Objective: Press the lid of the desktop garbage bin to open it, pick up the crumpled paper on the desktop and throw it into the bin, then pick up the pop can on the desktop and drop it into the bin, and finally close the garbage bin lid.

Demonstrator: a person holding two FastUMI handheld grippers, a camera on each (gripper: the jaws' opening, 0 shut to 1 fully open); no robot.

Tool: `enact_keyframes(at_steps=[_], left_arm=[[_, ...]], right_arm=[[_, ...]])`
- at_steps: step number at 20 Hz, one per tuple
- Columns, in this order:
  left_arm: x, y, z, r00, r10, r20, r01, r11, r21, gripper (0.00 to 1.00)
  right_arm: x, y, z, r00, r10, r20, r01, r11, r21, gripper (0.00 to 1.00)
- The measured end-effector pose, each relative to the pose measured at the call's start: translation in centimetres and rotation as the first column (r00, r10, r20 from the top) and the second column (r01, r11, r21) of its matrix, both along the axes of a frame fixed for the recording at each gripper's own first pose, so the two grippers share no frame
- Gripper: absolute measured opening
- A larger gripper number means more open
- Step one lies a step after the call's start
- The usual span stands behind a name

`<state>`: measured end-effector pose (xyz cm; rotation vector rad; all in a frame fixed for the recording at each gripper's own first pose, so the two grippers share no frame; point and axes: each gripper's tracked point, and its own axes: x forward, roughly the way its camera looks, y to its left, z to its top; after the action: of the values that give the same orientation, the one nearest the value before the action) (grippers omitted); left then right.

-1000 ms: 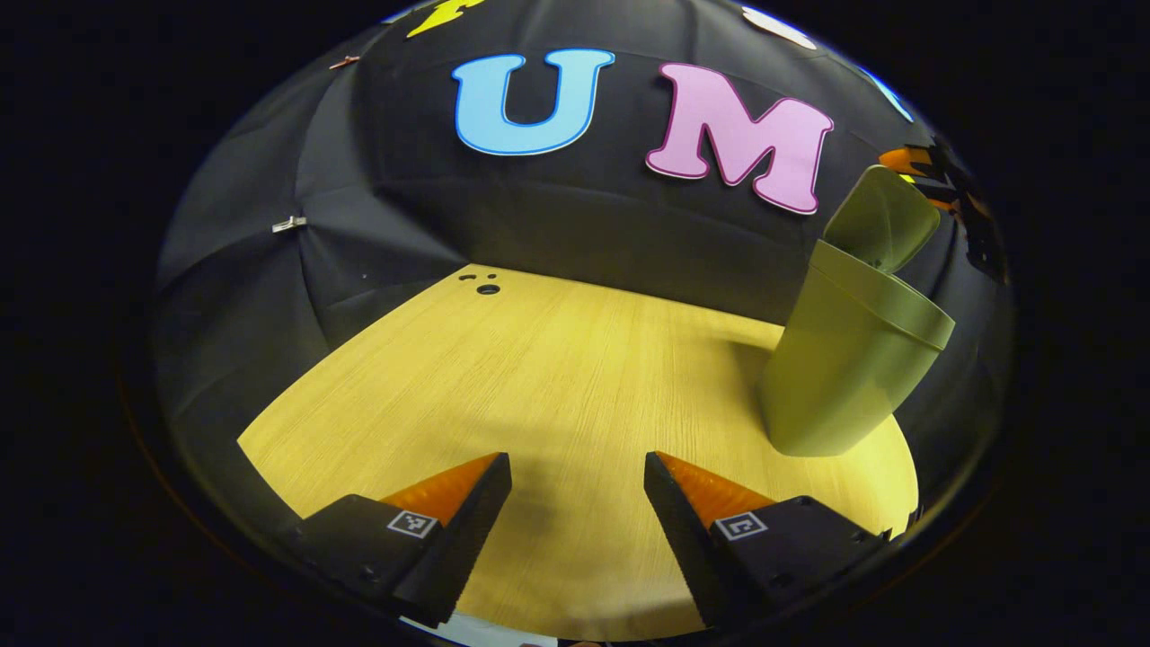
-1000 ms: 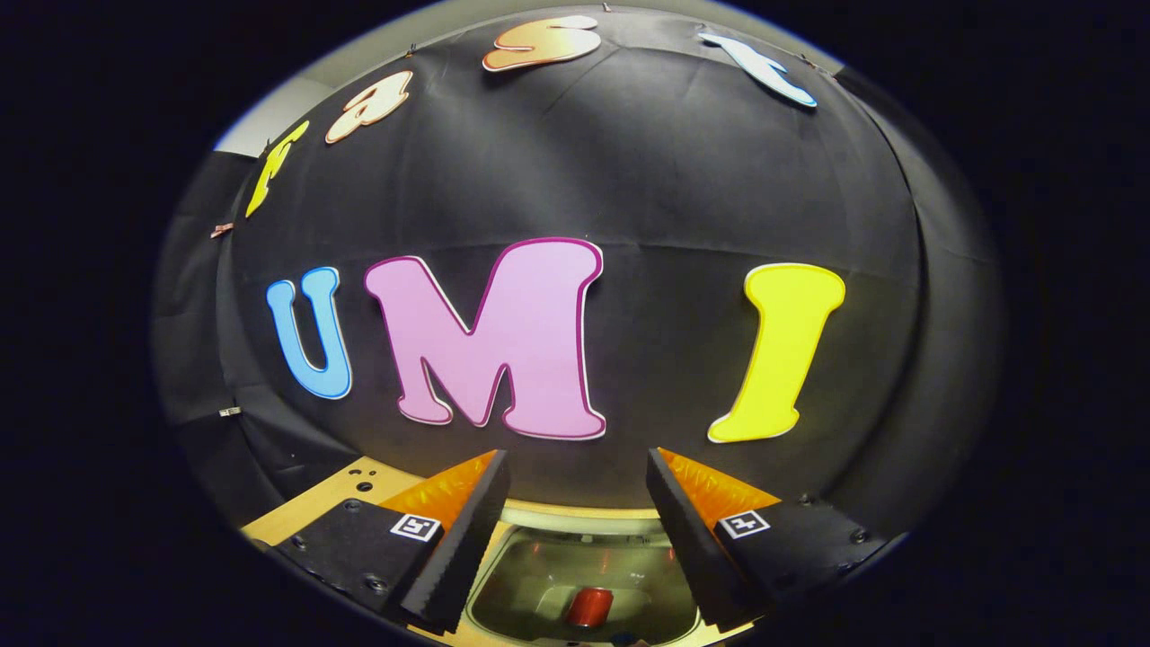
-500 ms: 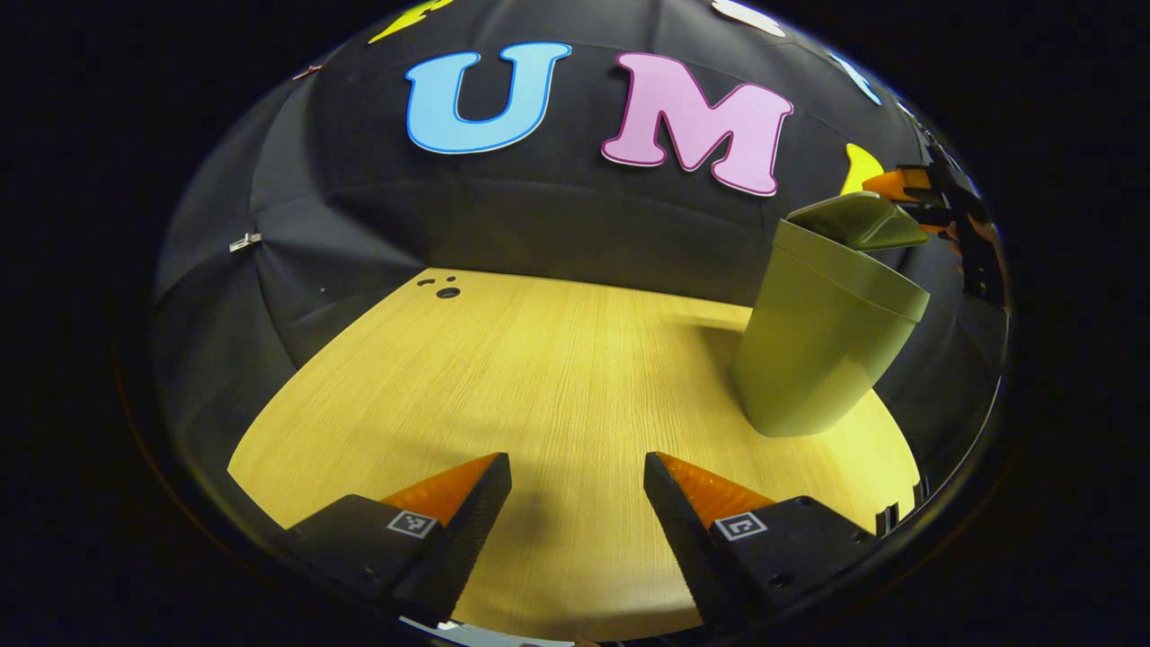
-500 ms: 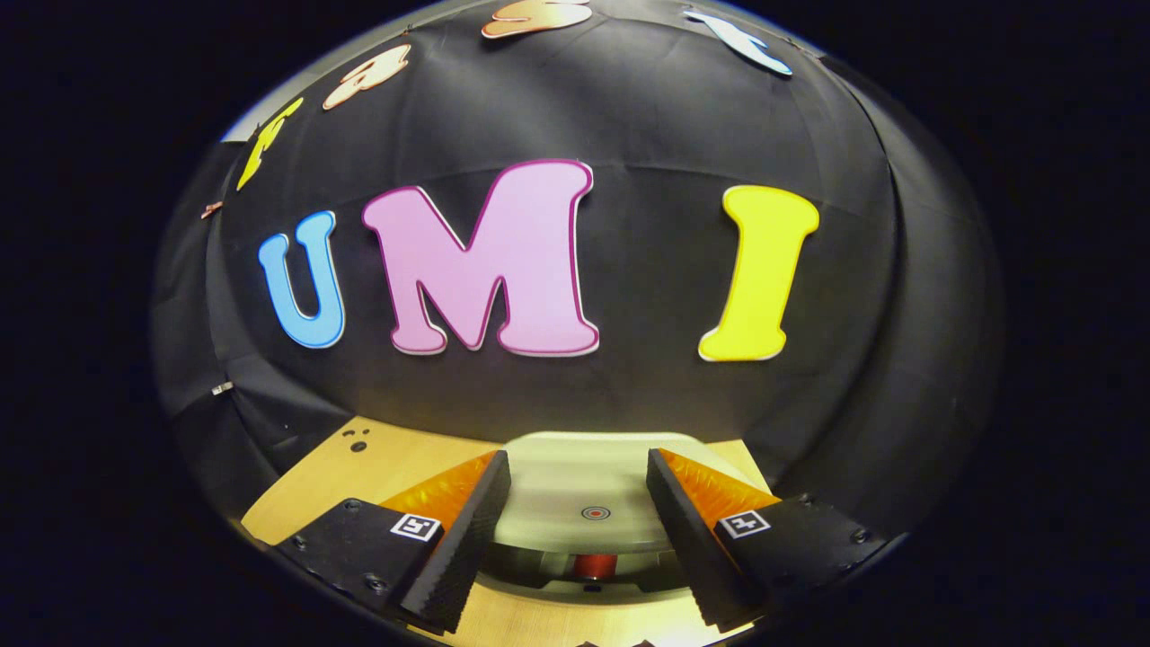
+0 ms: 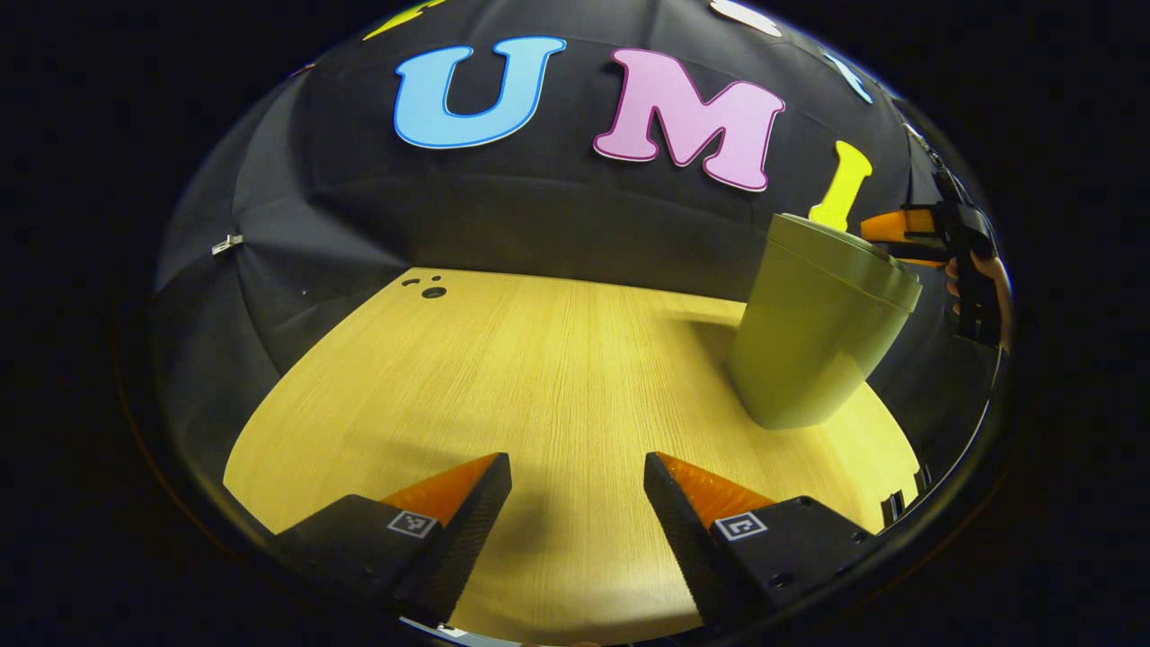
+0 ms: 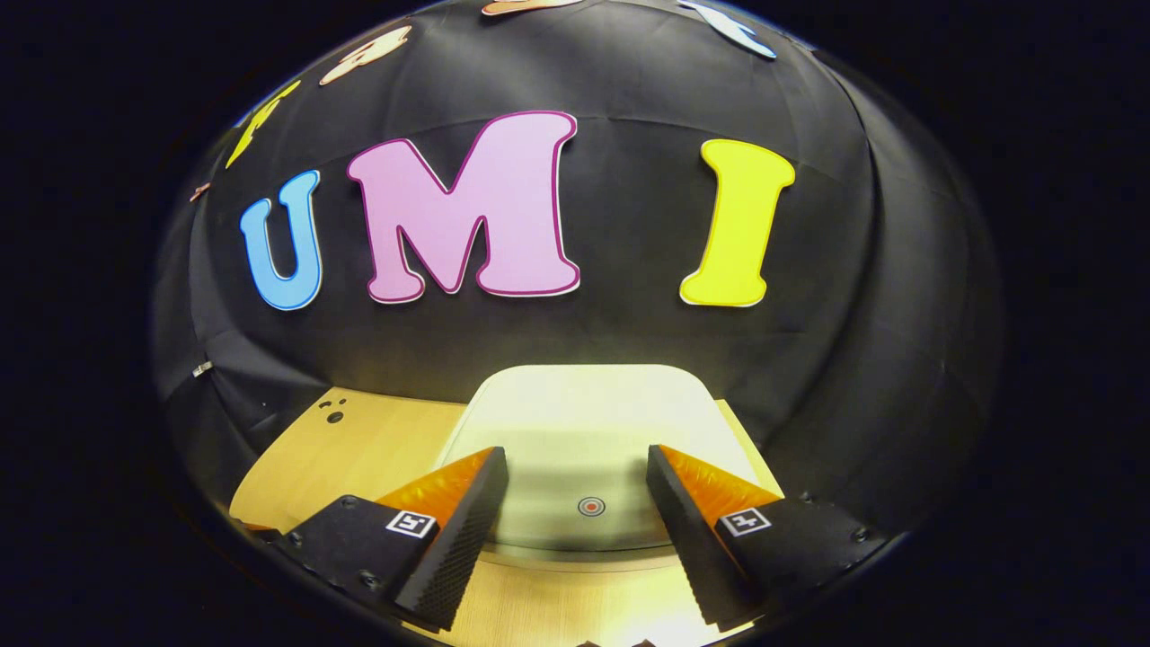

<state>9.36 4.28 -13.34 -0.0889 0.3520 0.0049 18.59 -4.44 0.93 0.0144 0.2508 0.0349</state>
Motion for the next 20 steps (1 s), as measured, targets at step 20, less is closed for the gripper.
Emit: enact_keyframes(at_steps=[20], left_arm=[[0.8,-0.3,-1.9,0.999,-0.051,-0.017,0.05,0.998,-0.025,0.96]], right_arm=[[-0.8,0.4,-0.6,0.998,-0.01,0.068,0.01,1.0,0.002,0.99]])
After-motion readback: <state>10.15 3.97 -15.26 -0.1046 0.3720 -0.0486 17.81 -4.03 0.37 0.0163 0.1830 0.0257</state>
